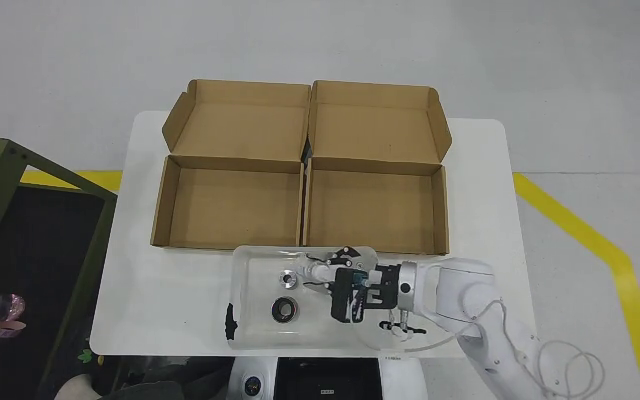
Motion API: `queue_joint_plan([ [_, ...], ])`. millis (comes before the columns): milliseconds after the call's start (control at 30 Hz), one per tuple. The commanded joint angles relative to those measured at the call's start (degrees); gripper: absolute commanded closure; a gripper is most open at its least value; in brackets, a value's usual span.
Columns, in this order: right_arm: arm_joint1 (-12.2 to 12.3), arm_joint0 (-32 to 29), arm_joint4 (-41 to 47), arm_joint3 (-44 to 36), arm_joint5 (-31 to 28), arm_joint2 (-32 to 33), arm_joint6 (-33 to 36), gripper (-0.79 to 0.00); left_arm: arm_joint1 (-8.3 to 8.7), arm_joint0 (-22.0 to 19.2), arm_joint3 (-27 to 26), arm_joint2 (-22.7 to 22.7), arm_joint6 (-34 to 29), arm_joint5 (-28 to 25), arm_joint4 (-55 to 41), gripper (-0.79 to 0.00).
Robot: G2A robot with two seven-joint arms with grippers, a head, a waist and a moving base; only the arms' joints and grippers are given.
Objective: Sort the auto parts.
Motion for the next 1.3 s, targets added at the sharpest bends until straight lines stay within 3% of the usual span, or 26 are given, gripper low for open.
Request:
queue_joint_plan([
  [0,0.08,0.21,0.22,0.1,0.3,0.55,-0.87,0.0,0.0,0.0,0.0,0.0,0.0,0.0,0.0,-0.785],
  [533,0.7,1.29,2.95,0.35,3.45,3.97,-2.93,0.0,0.0,0.0,0.0,0.0,0.0,0.0,0.0,-0.785],
  [767,0.55,4.12,5.03,4.35,5.32,3.87,-3.75,0.0,0.0,0.0,0.0,0.0,0.0,0.0,0.0,-0.785],
  [1267,-0.57,13.81,10.24,14.72,9.53,-0.5,3.7,0.0,0.0,0.0,0.0,0.0,0.0,0.0,0.0,-0.785],
])
